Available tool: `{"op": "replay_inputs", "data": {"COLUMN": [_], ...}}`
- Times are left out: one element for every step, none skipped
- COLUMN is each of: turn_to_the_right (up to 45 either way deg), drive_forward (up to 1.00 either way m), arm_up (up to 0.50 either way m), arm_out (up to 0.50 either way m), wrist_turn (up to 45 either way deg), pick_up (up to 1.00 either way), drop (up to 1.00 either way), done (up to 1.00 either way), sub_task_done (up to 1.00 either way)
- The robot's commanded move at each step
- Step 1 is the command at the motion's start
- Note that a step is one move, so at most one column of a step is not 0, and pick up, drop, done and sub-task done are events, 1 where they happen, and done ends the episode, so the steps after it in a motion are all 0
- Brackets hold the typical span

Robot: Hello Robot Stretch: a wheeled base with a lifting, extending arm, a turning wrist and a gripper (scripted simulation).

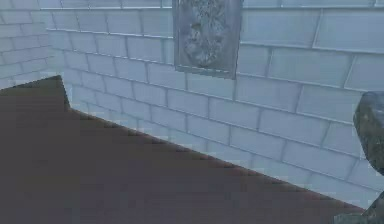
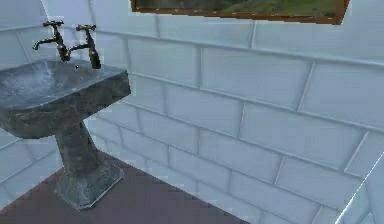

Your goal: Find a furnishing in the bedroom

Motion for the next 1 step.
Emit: {"op": "replay_inputs", "data": {"turn_to_the_right": [-39.0], "drive_forward": [0.00], "arm_up": [0.00], "arm_out": [0.00], "wrist_turn": [0.0], "pick_up": [0.00], "drop": [0.00], "done": [0.00], "sub_task_done": [0.00]}}
